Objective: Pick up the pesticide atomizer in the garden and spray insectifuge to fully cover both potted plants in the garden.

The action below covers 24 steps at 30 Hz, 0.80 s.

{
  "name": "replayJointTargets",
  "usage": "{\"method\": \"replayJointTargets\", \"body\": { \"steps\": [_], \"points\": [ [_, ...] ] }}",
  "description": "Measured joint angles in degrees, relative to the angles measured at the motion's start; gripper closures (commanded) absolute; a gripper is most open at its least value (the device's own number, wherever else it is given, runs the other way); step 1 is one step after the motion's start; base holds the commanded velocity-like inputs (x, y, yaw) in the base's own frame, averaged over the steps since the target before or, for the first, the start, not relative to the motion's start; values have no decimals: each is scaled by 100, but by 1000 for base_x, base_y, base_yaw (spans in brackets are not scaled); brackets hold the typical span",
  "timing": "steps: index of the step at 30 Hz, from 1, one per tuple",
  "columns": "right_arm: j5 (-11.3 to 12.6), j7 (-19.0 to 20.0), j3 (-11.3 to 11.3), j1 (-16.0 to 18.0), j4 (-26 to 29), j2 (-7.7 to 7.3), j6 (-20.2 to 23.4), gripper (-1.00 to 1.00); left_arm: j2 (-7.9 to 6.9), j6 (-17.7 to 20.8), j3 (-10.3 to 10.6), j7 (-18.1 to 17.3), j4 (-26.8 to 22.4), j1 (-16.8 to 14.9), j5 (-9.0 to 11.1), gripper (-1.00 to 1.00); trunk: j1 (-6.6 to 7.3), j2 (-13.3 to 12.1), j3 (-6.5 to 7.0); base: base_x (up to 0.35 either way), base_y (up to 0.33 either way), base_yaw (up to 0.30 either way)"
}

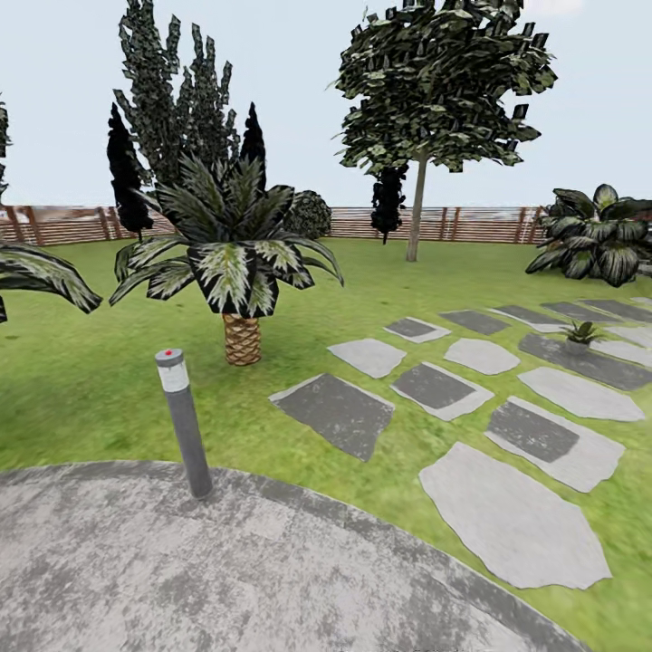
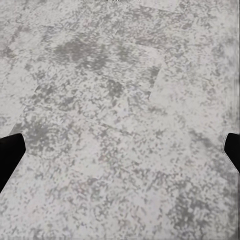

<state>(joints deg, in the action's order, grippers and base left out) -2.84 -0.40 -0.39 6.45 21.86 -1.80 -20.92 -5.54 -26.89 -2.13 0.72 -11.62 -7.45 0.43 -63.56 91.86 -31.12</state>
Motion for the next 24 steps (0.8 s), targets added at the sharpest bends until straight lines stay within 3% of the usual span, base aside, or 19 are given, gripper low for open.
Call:
{"method": "replayJointTargets", "body": {
  "steps": [24],
  "points": [
    [-3,0,0,0,0,1,0,-100,-4,0,0,0,0,0,6,-100,-527,963,-431,0,0,-300]
  ]
}}
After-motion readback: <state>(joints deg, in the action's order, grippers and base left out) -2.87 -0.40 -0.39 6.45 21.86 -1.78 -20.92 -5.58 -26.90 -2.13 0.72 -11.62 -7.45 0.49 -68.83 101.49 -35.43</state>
